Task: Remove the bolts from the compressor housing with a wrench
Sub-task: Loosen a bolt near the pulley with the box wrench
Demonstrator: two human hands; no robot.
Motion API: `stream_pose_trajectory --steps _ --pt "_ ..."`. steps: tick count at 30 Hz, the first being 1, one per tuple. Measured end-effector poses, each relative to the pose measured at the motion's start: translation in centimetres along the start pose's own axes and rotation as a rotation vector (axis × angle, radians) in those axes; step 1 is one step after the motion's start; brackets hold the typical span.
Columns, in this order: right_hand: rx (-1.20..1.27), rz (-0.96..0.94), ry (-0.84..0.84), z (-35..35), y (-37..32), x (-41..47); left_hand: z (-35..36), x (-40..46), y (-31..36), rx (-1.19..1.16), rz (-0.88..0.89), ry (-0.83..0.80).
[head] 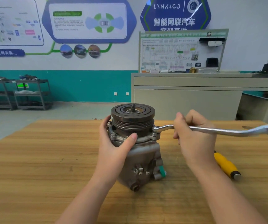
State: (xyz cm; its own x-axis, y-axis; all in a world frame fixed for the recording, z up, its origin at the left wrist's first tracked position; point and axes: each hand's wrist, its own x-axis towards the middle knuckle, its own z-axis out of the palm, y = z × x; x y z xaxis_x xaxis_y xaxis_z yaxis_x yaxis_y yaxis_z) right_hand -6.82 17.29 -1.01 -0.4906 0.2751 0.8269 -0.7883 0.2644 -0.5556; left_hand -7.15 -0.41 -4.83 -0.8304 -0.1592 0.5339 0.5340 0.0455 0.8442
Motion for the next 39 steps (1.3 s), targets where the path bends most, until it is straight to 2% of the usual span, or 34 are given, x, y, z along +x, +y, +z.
stream_pose_trajectory --steps 3,5,15,17,19,23,24,26,27,29,31,35,39 --pt "-0.157 -0.401 -0.124 0.0 -0.8 -0.3 0.0 0.0 0.0 0.003 0.007 -0.006" --pt "-0.246 -0.549 -0.140 0.0 -1.2 -0.2 0.0 0.0 0.0 0.005 0.014 -0.008" --pt "-0.259 -0.541 -0.168 0.9 -1.7 -1.1 0.0 0.0 0.0 0.001 0.043 -0.005" --pt "-0.097 -0.407 -0.144 1.1 -1.0 -1.7 0.0 0.0 -0.1 0.000 0.041 0.005" --pt "0.140 -0.148 -0.088 0.8 -0.1 -1.4 0.0 0.0 -0.1 -0.003 0.030 0.006" --pt "0.640 0.709 -0.019 0.5 1.3 0.6 -0.1 0.0 -0.2 -0.003 0.016 -0.001" --pt "0.748 0.847 -0.012 0.5 1.5 0.8 0.0 0.0 -0.1 -0.005 0.015 -0.001" --pt "0.857 0.892 0.090 0.5 1.8 1.0 0.0 0.0 -0.1 -0.007 0.014 -0.005" --pt "0.861 0.850 0.170 0.3 1.8 1.1 0.0 0.0 -0.1 -0.005 0.014 -0.005" --pt "0.697 0.651 0.265 -0.1 1.6 1.1 0.0 0.0 -0.1 0.000 0.010 -0.003" --pt "0.449 0.425 0.242 0.0 1.0 0.9 0.0 0.0 0.0 0.003 0.005 -0.004" --pt "0.124 0.124 0.151 0.8 -0.2 -0.5 0.0 0.0 0.1 0.009 0.000 -0.002" --pt "-0.213 -0.388 0.088 0.8 -1.1 -1.2 0.0 0.0 0.2 0.013 0.010 -0.003"
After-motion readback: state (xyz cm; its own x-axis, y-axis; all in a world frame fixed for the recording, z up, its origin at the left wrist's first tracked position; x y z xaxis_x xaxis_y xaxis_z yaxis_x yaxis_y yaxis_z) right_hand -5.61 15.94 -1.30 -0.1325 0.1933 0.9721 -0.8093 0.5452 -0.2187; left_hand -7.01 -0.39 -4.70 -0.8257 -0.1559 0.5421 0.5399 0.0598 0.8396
